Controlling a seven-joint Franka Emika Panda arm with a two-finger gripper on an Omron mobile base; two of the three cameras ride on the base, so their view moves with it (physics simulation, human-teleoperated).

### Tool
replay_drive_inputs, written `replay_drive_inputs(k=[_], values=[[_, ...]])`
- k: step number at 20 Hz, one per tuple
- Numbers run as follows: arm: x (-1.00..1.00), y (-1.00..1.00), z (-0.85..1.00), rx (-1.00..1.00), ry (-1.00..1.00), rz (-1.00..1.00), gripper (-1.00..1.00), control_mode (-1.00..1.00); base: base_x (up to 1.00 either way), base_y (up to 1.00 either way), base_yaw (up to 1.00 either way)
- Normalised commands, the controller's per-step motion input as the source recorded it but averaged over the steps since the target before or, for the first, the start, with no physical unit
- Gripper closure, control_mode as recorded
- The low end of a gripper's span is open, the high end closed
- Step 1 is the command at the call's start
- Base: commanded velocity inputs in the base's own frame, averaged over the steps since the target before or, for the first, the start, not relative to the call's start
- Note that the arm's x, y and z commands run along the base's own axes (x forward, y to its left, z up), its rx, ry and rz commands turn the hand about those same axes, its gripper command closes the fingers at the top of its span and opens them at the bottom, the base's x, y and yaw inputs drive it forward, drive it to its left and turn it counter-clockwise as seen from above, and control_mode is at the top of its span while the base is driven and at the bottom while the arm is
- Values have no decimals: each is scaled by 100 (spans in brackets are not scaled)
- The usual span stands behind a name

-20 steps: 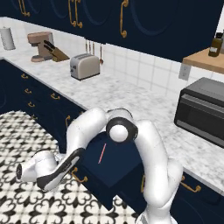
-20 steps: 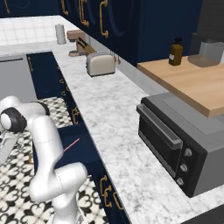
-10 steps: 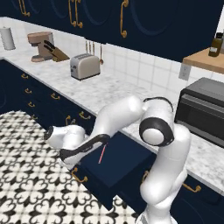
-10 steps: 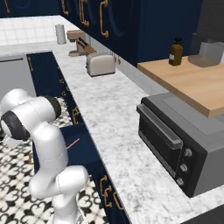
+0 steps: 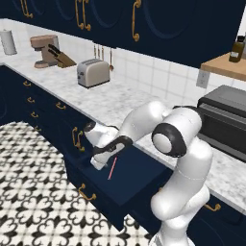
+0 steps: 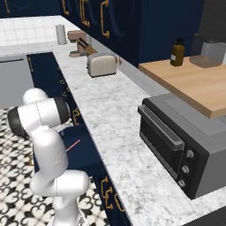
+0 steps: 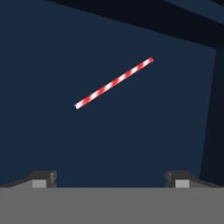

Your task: Take a straw from the drawer in front and place it inside the glass cup on the dining counter.

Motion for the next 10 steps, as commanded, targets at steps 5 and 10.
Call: replay_drive_inputs(k=[5, 10], values=[[53, 5, -57, 1, 33, 0, -100, -100, 0, 0, 0], [8, 27, -66, 2, 24, 0, -100, -100, 0, 0, 0]])
